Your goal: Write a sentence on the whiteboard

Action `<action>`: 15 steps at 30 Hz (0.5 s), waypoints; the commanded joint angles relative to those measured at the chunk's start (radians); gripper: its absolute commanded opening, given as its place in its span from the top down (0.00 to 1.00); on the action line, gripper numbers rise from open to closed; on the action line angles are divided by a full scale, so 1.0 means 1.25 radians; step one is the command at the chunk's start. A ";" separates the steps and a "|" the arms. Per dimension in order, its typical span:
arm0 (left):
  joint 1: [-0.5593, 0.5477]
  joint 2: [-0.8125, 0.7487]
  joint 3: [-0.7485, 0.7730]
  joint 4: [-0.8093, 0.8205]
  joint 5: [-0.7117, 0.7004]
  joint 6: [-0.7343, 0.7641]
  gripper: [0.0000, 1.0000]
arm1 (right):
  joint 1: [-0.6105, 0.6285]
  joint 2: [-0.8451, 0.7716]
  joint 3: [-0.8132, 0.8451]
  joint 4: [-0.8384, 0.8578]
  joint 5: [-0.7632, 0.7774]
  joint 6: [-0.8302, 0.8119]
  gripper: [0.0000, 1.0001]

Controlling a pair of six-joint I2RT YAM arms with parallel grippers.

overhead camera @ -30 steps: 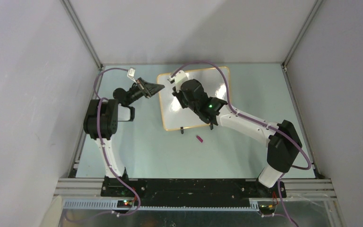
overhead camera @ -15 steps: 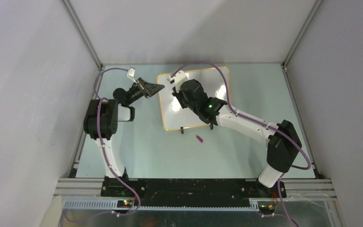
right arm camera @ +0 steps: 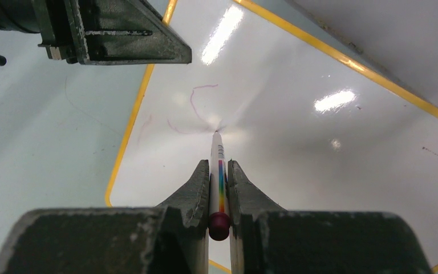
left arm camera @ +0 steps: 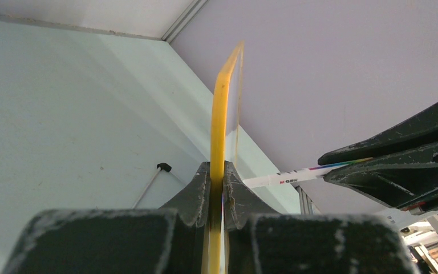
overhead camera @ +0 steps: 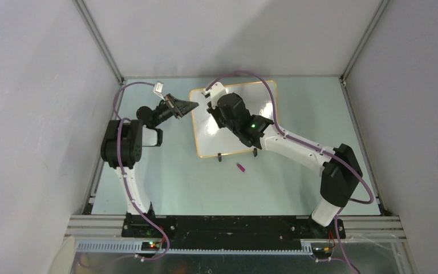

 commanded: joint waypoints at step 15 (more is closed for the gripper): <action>-0.018 0.014 0.004 0.018 0.061 0.039 1.00 | -0.002 0.014 0.033 -0.011 0.019 -0.003 1.00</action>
